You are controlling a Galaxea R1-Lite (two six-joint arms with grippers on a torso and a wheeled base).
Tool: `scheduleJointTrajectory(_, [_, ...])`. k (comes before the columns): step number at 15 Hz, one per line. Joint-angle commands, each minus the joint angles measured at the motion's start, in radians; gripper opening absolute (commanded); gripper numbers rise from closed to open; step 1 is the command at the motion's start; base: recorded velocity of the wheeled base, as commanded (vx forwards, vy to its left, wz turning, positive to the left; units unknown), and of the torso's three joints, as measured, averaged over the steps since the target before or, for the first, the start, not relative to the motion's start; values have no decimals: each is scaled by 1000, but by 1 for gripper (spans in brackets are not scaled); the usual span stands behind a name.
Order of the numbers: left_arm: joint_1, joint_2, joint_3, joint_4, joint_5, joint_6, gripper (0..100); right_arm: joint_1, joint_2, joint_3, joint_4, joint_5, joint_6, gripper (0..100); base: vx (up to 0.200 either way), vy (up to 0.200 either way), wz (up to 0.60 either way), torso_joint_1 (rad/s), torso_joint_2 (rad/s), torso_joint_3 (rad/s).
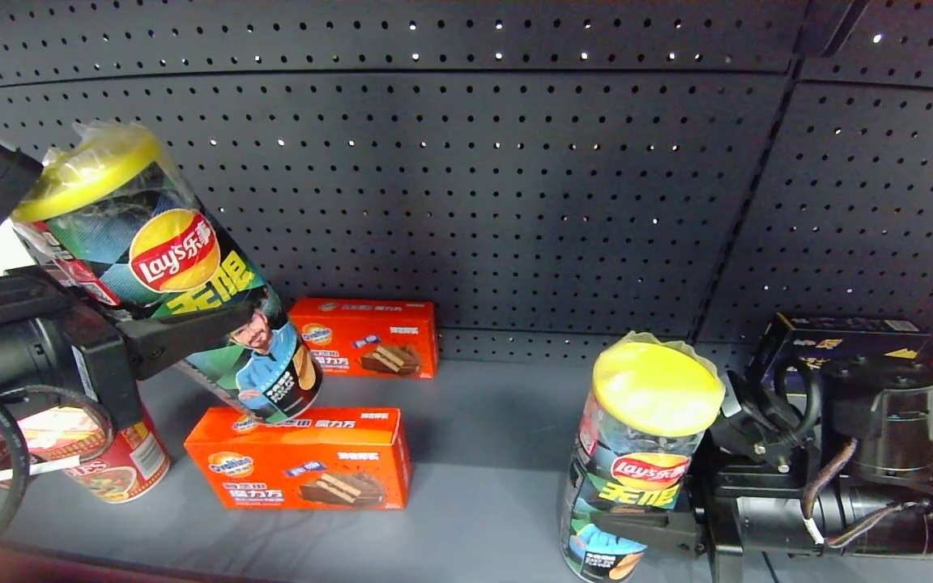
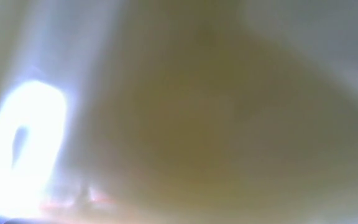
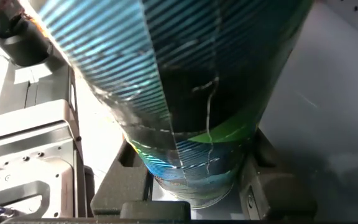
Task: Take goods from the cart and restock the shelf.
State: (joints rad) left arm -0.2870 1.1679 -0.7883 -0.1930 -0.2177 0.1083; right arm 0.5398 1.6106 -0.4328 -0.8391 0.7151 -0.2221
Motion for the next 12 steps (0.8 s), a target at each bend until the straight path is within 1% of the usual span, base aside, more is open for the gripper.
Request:
scheduleJointTrajectory(1, [0,1,0,0,0,1,0,2,12,0,0,1,0,0,0,0,0,0,0,0])
scheduleJointTrajectory(5, [0,-1,1,0,0,-1,0,3,35,-9,-9,3,0,0,0,0,0,0,0,0])
scheduleJointTrajectory(6, [0,-1,1,0,0,-1,0,5,41,-9,-15,3,0,100,0,0,0,0,0,0])
scheduleJointTrajectory(8, [0,-4,20,-5,0,-2,0,9,41,-17,-20,-3,1,100,0,0,0,0,0,0])
scheduleJointTrajectory(11, [0,-2,6,-10,0,-2,0,-1,38,-37,-20,-6,6,100,0,0,0,0,0,0])
scheduleJointTrajectory(12, [0,4,-14,-11,-2,-2,0,-9,28,-32,-21,-8,6,100,0,0,0,0,0,0])
